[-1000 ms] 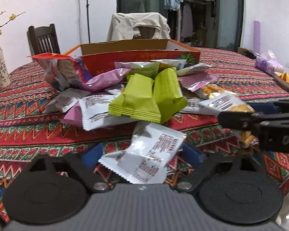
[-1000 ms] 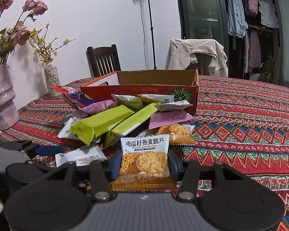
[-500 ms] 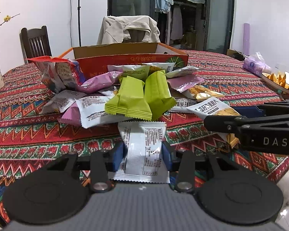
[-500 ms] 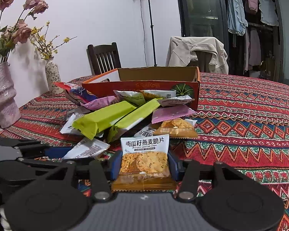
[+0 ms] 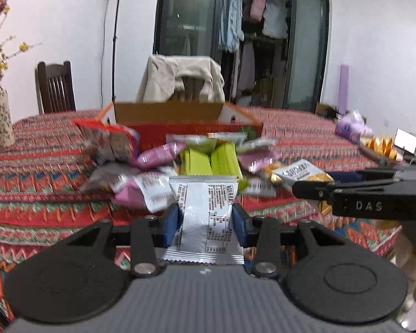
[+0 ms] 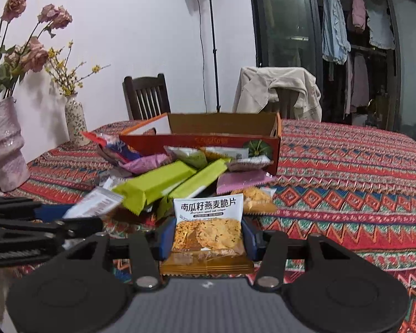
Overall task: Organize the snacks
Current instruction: 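Carry both packets over the cardboard box and open both tools to drop them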
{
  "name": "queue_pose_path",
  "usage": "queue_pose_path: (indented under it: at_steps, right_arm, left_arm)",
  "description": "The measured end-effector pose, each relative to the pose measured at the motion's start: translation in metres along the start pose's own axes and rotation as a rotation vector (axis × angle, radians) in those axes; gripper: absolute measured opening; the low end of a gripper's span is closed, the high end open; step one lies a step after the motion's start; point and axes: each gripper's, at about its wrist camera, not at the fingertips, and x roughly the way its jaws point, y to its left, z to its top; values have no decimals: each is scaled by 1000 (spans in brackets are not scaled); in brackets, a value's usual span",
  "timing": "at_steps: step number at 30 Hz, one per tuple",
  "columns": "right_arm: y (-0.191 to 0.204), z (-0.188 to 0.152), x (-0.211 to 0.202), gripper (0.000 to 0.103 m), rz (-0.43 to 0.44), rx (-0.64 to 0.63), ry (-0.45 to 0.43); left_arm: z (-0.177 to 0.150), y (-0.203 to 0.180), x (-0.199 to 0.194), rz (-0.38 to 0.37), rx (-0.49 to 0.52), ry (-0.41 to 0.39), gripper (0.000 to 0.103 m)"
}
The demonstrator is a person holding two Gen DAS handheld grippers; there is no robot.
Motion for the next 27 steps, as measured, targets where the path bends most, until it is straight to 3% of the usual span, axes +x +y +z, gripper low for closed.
queue_pose_path:
  at_steps: [8, 15, 22, 27]
  right_arm:
    - [-1, 34, 0, 49, -38, -7, -90]
    - [-13, 84, 15, 49, -69, 19, -158]
    - [-24, 139, 61, 49, -111, 53, -167]
    - [-28, 171, 112, 49, -140, 67, -120]
  left_arm:
    - [43, 14, -1, 10, -25, -110, 42]
    - [98, 30, 21, 38, -44, -161, 42]
    - [151, 46, 55, 67, -92, -184, 42]
    - [183, 61, 98, 132, -126, -181, 42]
